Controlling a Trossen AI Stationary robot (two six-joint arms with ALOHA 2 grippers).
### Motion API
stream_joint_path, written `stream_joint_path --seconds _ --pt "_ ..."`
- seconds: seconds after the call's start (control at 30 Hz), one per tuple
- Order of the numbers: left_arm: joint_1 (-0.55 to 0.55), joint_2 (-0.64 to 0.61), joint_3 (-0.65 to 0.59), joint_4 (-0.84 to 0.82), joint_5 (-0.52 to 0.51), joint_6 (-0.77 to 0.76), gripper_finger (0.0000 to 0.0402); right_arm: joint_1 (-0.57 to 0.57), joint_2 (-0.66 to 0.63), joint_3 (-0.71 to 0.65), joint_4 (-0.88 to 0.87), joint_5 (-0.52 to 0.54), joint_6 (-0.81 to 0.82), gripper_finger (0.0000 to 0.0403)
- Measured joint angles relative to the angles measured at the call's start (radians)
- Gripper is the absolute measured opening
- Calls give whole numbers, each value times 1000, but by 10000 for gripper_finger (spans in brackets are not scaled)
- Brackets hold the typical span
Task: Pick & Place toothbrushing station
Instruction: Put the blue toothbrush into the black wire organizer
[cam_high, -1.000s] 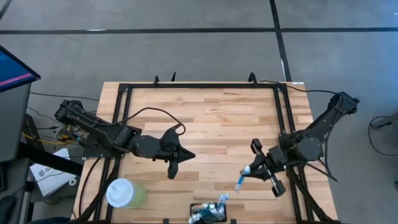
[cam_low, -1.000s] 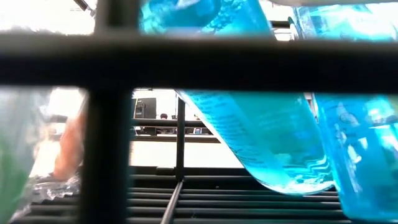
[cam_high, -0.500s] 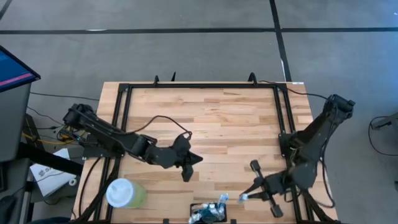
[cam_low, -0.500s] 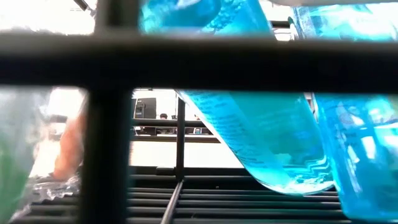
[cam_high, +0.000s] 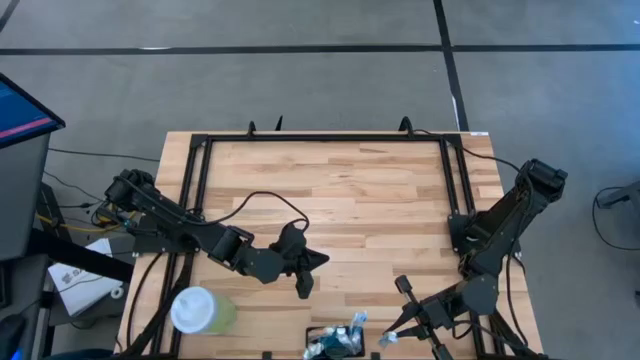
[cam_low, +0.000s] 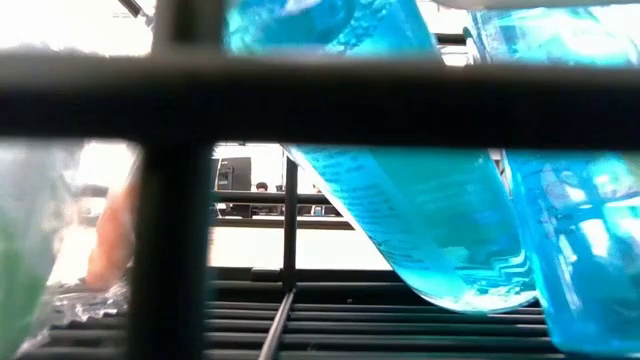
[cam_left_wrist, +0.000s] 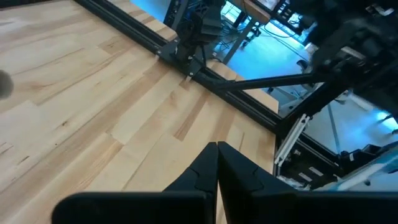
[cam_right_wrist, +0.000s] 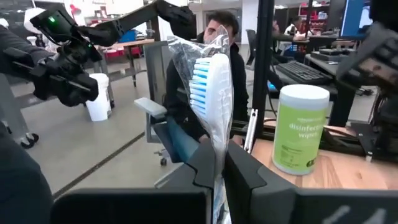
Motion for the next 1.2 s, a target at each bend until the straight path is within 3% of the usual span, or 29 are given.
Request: stream_joint_path --seconds 0.2,0.5,0.8,1.2 --pt "-3 0 0 20 0 1 1 1 10 -84 167 2 30 6" --pt "-3 0 0 26 -18 1 1 -55 47 -99 181 7 38 8" --pt "-2 0 0 31 -18 2 1 -109 107 -124 339 -94 20 8" --pt "-2 0 0 35 -16 2 1 -127 109 -195 366 -93 23 8"
